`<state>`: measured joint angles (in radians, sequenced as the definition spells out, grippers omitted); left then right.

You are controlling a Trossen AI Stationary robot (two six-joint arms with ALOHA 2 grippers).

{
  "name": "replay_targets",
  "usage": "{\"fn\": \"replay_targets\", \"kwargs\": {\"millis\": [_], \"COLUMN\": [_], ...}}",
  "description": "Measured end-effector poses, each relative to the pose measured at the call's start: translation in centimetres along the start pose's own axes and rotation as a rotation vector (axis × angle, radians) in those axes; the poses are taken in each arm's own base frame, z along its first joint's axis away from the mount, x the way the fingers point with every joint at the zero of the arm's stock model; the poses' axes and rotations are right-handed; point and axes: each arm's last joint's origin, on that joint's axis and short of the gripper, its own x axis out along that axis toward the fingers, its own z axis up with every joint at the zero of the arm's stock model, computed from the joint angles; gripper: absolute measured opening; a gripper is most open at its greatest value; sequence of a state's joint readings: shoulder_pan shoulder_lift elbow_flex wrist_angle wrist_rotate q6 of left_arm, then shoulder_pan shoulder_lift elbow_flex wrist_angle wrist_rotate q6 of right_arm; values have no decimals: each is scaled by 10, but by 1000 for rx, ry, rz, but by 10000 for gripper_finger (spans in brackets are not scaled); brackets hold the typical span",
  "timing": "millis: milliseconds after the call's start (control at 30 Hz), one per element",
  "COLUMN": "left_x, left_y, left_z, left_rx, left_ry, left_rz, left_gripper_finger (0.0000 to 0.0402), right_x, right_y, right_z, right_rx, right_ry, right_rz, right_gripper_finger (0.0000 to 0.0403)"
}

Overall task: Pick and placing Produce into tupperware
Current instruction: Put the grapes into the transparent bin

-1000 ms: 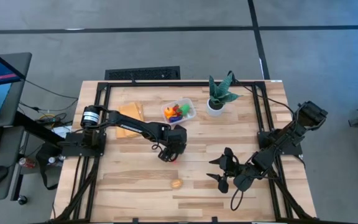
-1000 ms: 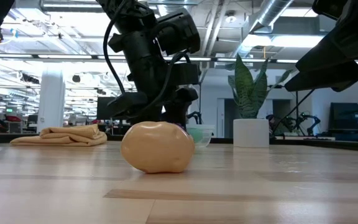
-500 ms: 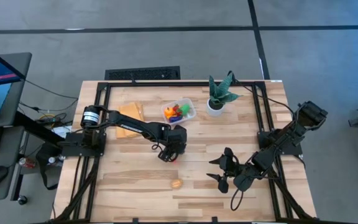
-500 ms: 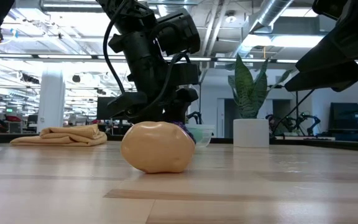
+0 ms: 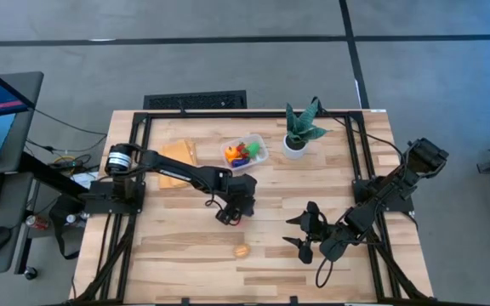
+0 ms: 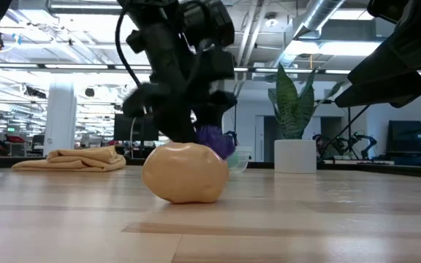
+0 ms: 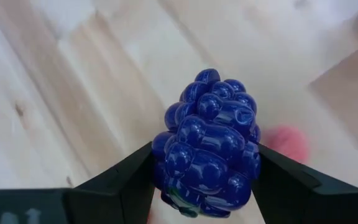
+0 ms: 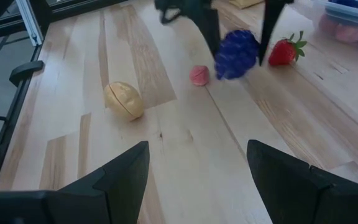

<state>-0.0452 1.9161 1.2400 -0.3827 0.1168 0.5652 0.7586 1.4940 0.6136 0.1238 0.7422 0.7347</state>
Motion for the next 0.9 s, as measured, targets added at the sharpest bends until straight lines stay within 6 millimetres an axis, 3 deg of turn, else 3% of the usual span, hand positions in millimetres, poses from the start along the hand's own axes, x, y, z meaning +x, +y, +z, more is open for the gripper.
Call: {"fn": "replay_targets", "kwargs": {"millis": [300, 567, 900], "left_x": [-39, -78, -113], "left_y": [-2, 0, 27], "left_z": [15, 20, 1], "left_rx": [21, 47, -34], "left_ry": [-188, -227, -219], "left_rz": [-104, -7, 127], "left_gripper_finger": [220, 219, 219], "right_x": [0, 0, 0], "right_y": [0, 0, 0], "right_z": [0, 0, 0], "right_rx": [-1, -2, -2], "right_ry": [1, 3, 6], "right_rz": [0, 1, 5], "right_gripper_finger": [265, 265, 265]}}
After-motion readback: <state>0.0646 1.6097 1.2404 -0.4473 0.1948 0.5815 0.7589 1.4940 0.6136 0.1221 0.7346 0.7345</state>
